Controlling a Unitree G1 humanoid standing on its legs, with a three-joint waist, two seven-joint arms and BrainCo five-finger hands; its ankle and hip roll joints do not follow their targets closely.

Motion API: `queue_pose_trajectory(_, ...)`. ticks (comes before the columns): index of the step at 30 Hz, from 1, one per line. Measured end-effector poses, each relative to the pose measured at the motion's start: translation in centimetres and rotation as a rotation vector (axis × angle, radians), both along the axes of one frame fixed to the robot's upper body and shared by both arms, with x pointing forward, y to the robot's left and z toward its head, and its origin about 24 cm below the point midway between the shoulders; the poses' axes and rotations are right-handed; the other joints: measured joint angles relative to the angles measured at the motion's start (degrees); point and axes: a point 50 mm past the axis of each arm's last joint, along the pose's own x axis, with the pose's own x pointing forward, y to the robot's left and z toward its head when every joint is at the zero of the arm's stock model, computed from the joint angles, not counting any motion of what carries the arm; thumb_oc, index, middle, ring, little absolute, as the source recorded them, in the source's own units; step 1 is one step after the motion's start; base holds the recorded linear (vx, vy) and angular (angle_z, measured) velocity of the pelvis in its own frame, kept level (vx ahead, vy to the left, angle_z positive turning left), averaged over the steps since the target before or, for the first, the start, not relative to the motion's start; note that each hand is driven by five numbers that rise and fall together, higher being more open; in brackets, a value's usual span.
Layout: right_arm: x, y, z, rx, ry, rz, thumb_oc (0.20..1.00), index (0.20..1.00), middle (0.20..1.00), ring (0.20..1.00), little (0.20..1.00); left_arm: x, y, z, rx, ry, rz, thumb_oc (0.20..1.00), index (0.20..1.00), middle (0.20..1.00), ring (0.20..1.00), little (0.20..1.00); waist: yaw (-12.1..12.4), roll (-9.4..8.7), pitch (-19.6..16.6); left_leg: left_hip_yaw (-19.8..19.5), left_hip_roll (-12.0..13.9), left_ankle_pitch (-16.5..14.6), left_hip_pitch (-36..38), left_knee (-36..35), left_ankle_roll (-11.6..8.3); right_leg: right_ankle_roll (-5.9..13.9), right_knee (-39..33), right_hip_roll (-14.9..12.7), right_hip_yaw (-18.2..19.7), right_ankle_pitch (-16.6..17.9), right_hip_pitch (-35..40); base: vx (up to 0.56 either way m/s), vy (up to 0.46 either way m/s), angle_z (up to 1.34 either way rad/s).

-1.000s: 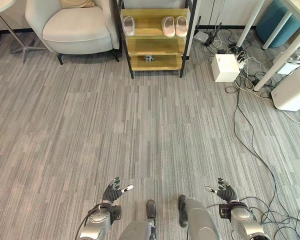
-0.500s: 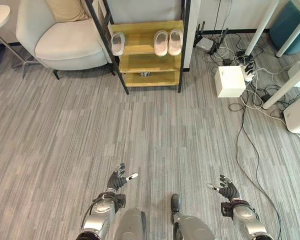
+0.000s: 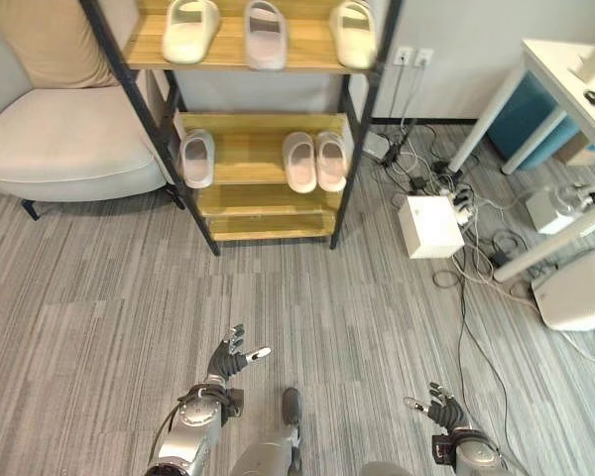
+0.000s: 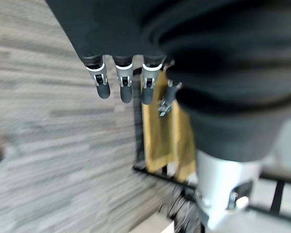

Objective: Arrange the slippers neatly on the shoe rack.

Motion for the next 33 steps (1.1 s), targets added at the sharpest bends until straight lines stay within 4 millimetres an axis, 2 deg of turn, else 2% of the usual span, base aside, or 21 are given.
queue_pose_trajectory(2, 0.4, 0.3, 0.2, 0.013, -0.017, 0.009, 1.0, 1.0, 1.0, 1.0, 1.0, -0.2, 0.2, 0.0, 0.006, 0.004, 0.0, 1.0, 1.0, 1.0, 1.0, 1.0, 0.17, 1.65, 0.71, -1.56, 0.38, -5.09, 3.46, 0.01, -3.38, -0.79, -1.86, -0.01, -0.83, -0.53, -5.96, 0.41, 0.069, 0.37)
queue_pose_trajectory(4, 1.3, 0.4, 0.8, 0.015, -0.055, 0.019, 1.0, 1.0, 1.0, 1.0, 1.0, -0.9, 0.6, -0.3, 0.012, 0.023, 0.009, 1.0, 1.0, 1.0, 1.0, 1.0, 0.13, 3.21, 1.71, 0.17, 1.3, -8.23, 6.25, -0.05, -2.71, -3.65, -15.88, 0.69, -4.3, 1.0, -9.96, 0.35, -0.033, 0.06)
queue_pose_trajectory(5, 1.5, 0.3, 0.9, 0.009, -0.06, 0.02, 1.0, 1.0, 1.0, 1.0, 1.0, -0.9, 0.4, -0.4, 0.006, 0.025, 0.007, 1.0, 1.0, 1.0, 1.0, 1.0, -0.24, 3.57, 2.05, 0.46, 1.16, -10.44, 8.02, 0.08, -4.62, -5.16, -28.64, 2.2, -6.17, 5.18, -12.22, 0.24, -0.041, 0.2)
queue_pose_trajectory(6, 1.5, 0.1, 1.0, 0.003, -0.06, 0.016, 1.0, 1.0, 1.0, 1.0, 1.0, -0.6, 0.0, -0.3, -0.006, 0.018, 0.004, 1.0, 1.0, 1.0, 1.0, 1.0, -1.13, 4.19, 3.0, -0.98, 0.64, -11.57, 11.15, 0.08, -4.16, -4.17, -39.8, 3.84, -7.86, 11.08, -12.63, 0.58, -0.157, 0.59)
queue_pose_trajectory(7, 1.1, 0.0, 0.8, 0.004, -0.045, 0.012, 1.0, 1.0, 1.0, 1.0, 1.0, -0.3, -0.3, -0.1, -0.013, 0.006, 0.0, 1.0, 1.0, 1.0, 1.0, 1.0, -2.8, 4.02, 3.52, -1.45, 0.04, -11.56, 13.44, 0.04, -3.66, -4.82, -43.25, 4.62, -8.89, 15.0, -13.15, 0.81, -0.281, 0.93)
queue_pose_trajectory(8, 0.4, -0.2, 0.5, 0.001, -0.028, 0.005, 1.0, 1.0, 1.0, 1.0, 1.0, 0.2, -0.9, 0.2, -0.046, -0.019, 0.01, 1.0, 1.0, 1.0, 1.0, 1.0, -4.37, 3.96, 3.74, -4.08, 0.34, -14.09, 15.23, 1.97, -7.32, -7.0, -41.06, 7.26, -9.4, 16.05, -14.49, 0.81, -0.282, 1.2)
queue_pose_trajectory(9, 0.1, -0.5, 0.4, -0.002, -0.024, -0.006, 1.0, 1.0, 1.0, 1.0, 1.0, 0.5, -1.4, 0.4, -0.064, -0.031, 0.011, 1.0, 1.0, 1.0, 1.0, 1.0, -4.55, 4.3, 4.05, -5.32, 0.2, -14.98, 16.76, 4.37, -8.67, -9.72, -40.4, 9.14, -8.97, 17.1, -12.12, 0.53, -0.276, 1.42)
queue_pose_trajectory(10, -1.9, -1.5, -0.3, -0.016, 0.037, -0.038, 1.0, 1.0, 1.0, 1.0, 1.0, 0.5, -2.6, 0.3, -0.083, -0.031, -0.036, 1.0, 1.0, 1.0, 1.0, 1.0, -4.7, 2.06, 3.88, -3.92, -2.81, -15.88, 19.27, 10.77, -8.73, -15.93, -42.1, 8.26, -6.99, 24.25, -5.37, 0.22, -0.194, 1.06)
queue_pose_trajectory(11, -0.7, -1.9, 0.2, -0.024, 0.007, -0.043, 1.0, 1.0, 1.0, 1.0, 1.0, 0.2, -2.5, 0.7, -0.085, -0.051, -0.042, 1.0, 1.0, 1.0, 1.0, 1.0, -3.76, 2.51, 3.62, -1.21, -0.75, -18.3, 16.76, 18.61, -8.3, -18.19, -42.85, 8.97, -5.25, 21.39, -2.62, 0.29, -0.305, 0.61)
queue_pose_trajectory(12, 0.7, -1.9, 0.9, -0.023, -0.043, -0.039, 1.0, 1.0, 1.0, 1.0, 1.0, 0.2, -2.0, 1.3, -0.076, -0.078, -0.05, 1.0, 1.0, 1.0, 1.0, 1.0, -2.47, 2.29, 3.74, 0.03, 2.29, -17.43, 8.82, 37.24, -10.02, -18.46, -43.27, 9.98, -4.67, 19.73, -0.93, 0.16, -0.196, -0.23)
queue_pose_trajectory(14, 3.3, -2.0, 2.2, -0.018, -0.122, -0.048, 1.0, 1.0, 1.0, 1.0, 1.0, 1.0, -1.4, 2.1, -0.057, -0.105, -0.052, 1.0, 1.0, 1.0, 1.0, 1.0, 0.51, 1.1, 4.97, -2.49, 4.15, -17.19, -5.28, 57.52, -10.06, -19.15, -43.66, 10.39, -2.97, 18.05, 0.92, 0.23, -0.064, -0.36)
queue_pose_trajectory(15, 4.4, -1.6, 2.6, -0.005, -0.15, -0.048, 1.0, 1.0, 1.0, 1.0, 1.0, 1.2, -0.8, 2.0, -0.036, -0.094, -0.048, 1.0, 1.0, 1.0, 1.0, 1.0, 1.29, -0.71, 6.31, -2.55, 5.01, -18.24, -9.97, 54.8, -8.8, -17.25, -44.85, 9.03, -2.81, 18.58, 3.86, 0.37, 0.122, -0.17)
queue_pose_trajectory(16, 4.7, -1.3, 2.9, 0.003, -0.174, -0.05, 1.0, 1.0, 1.0, 1.0, 1.0, 0.8, -0.6, 1.3, -0.023, -0.058, -0.048, 1.0, 1.0, 1.0, 1.0, 1.0, 1.37, -1.16, 6.61, -1.77, 6.94, -17.17, -11.63, 32.7, -8.76, -14.37, -48.27, 8.19, -2.83, 17.0, 9.94, 0.29, 0.119, -0.21)
queue_pose_trajectory(17, 4.8, -1.5, 2.9, -0.008, -0.173, -0.05, 1.0, 1.0, 1.0, 1.0, 1.0, 0.6, -0.7, 1.1, -0.025, -0.047, -0.05, 1.0, 1.0, 1.0, 1.0, 1.0, 1.79, 0.11, 6.62, -2.03, 8.45, -13.95, -11.25, 17.8, -9.6, -11.18, -49.32, 8.71, -2.54, 15.27, 11.85, 0.23, 0.141, -0.32)
queue_pose_trajectory(18, 4.9, -1.8, 2.9, -0.028, -0.167, -0.04, 1.0, 1.0, 1.0, 1.0, 1.0, 0.2, -0.7, 0.7, -0.029, -0.03, -0.044, 1.0, 1.0, 1.0, 1.0, 1.0, 1.65, 1.86, 6.71, -2.72, 9.87, -10.42, -10.64, 5.49, -9.59, -10.97, -48.96, 9.67, -1.65, 14.21, 13.84, 0.09, 0.078, -0.62)
queue_pose_trajectory(19, 4.6, -2.0, 2.8, -0.037, -0.155, -0.032, 1.0, 1.0, 1.0, 1.0, 1.0, -0.2, -0.7, 0.5, -0.031, -0.021, -0.038, 1.0, 1.0, 1.0, 1.0, 1.0, 1.62, 2.94, 6.55, -3.42, 9.95, -7.66, -10.88, 2.64, -9.34, -10.74, -48.94, 9.96, -0.59, 13.4, 15.53, 0.14, 0.144, -0.78)
queue_pose_trajectory(21, 2.5, -2.5, 1.8, -0.049, -0.097, -0.036, 1.0, 1.0, 1.0, 1.0, 1.0, -0.9, -1.3, -0.1, -0.046, 0.005, -0.037, 1.0, 1.0, 1.0, 1.0, 1.0, 1.13, 5.89, 4.31, -2.05, 9.38, 1.33, -7.54, 7.06, -4.89, -7.51, -48.87, 10.99, 0.27, 10.0, 20.15, 0.12, 0.146, -0.61)
queue_pose_trajectory(23, 0.4, -2.1, 0.6, -0.031, -0.032, -0.058, 1.0, 1.0, 1.0, 1.0, 1.0, -0.4, -2.0, 0.1, -0.048, -0.009, -0.072, 1.0, 1.0, 1.0, 1.0, 1.0, -1.47, 4.76, 3.27, -3.41, 6.93, 6.81, -1.69, 0.01, -3.45, -4.47, -42.52, 8.69, -0.49, 5.73, 19.47, 0.07, 0.152, 0.03)
queue_pose_trajectory(24, -0.2, -1.8, 0.3, -0.021, -0.016, -0.063, 1.0, 1.0, 1.0, 1.0, 1.0, 0.1, -2.4, 0.7, -0.056, -0.038, -0.083, 1.0, 1.0, 1.0, 1.0, 1.0, -1.8, 4.78, 3.24, -3.31, 6.8, 6.08, -1.18, -0.3, -2.35, -3.91, -40.15, 7.69, -0.33, 2.27, 17.06, 0.05, 0.161, -0.02)
queue_pose_trajectory(26, -0.1, -1.3, 0.2, -0.005, -0.016, -0.062, 1.0, 1.0, 1.0, 1.0, 1.0, 0.7, -2.5, 1.0, -0.057, -0.051, -0.094, 1.0, 1.0, 1.0, 1.0, 1.0, -2.02, 4.57, 3.11, -3.2, 5.7, 4.44, -0.33, -0.31, -1.4, -3.2, -44.04, 5.75, -0.15, 2.71, 15.07, 0.0, 0.13, -0.09)
queue_pose_trajectory(33, 1.2, 0.4, 0.4, 0.035, -0.036, -0.02, 1.0, 1.0, 1.0, 1.0, 1.0, -1.1, -2.3, -0.3, -0.041, 0.02, -0.117, 1.0, 1.0, 1.0, 1.0, 1.0, 0.25, 2.35, 1.25, 1.01, 4.6, 0.11, 2.54, -0.33, -2.61, 0.26, -37.61, -2.33, -3.47, 10.03, 6.42, -0.08, 0.032, -0.27)
